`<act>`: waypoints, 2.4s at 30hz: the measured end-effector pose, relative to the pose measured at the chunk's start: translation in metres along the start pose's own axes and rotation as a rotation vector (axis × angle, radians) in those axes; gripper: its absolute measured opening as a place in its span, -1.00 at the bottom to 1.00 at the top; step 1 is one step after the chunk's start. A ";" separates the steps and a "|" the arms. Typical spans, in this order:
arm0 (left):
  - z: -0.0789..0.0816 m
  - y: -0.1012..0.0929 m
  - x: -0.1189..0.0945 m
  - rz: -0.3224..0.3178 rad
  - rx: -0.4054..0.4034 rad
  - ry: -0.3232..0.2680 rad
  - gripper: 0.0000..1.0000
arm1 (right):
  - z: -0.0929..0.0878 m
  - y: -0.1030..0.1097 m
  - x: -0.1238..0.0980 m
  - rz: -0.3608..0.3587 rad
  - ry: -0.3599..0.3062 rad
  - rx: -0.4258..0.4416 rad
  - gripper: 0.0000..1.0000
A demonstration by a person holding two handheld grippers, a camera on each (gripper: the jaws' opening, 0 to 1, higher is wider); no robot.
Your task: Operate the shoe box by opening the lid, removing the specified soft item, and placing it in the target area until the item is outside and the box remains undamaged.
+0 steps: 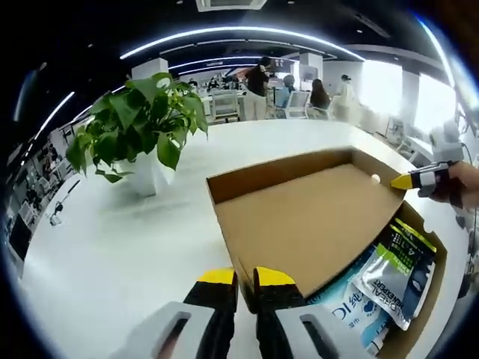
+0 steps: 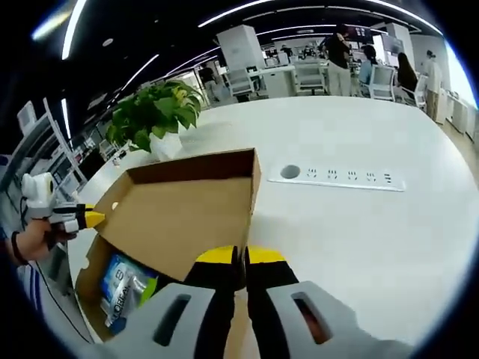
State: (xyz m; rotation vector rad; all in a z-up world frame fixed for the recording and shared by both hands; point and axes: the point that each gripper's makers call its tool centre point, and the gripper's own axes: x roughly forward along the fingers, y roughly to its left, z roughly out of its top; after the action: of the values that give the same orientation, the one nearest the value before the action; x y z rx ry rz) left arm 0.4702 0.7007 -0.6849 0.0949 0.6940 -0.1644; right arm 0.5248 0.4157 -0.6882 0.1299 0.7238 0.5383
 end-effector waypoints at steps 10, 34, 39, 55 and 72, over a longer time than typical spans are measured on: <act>-0.004 -0.001 0.003 -0.005 -0.002 0.017 -0.84 | -0.005 0.001 0.000 -0.007 0.012 0.015 -0.95; -0.022 -0.008 -0.001 -0.041 -0.025 0.037 -0.82 | -0.015 0.004 -0.007 -0.016 0.047 0.007 -0.93; -0.023 -0.010 -0.007 -0.043 -0.001 0.036 -0.83 | -0.016 0.004 -0.009 -0.012 0.052 0.013 -0.93; -0.033 -0.014 -0.039 -0.028 -0.053 0.030 -0.75 | -0.031 0.011 -0.048 0.047 0.062 0.012 -0.89; -0.039 -0.043 -0.078 -0.062 -0.107 -0.037 -0.61 | -0.059 -0.017 -0.110 0.038 0.013 0.084 -0.78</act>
State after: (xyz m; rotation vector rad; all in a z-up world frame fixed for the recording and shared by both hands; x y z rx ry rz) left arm 0.3791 0.6735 -0.6659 -0.0320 0.6678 -0.1875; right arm 0.4249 0.3409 -0.6718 0.2188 0.7577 0.5462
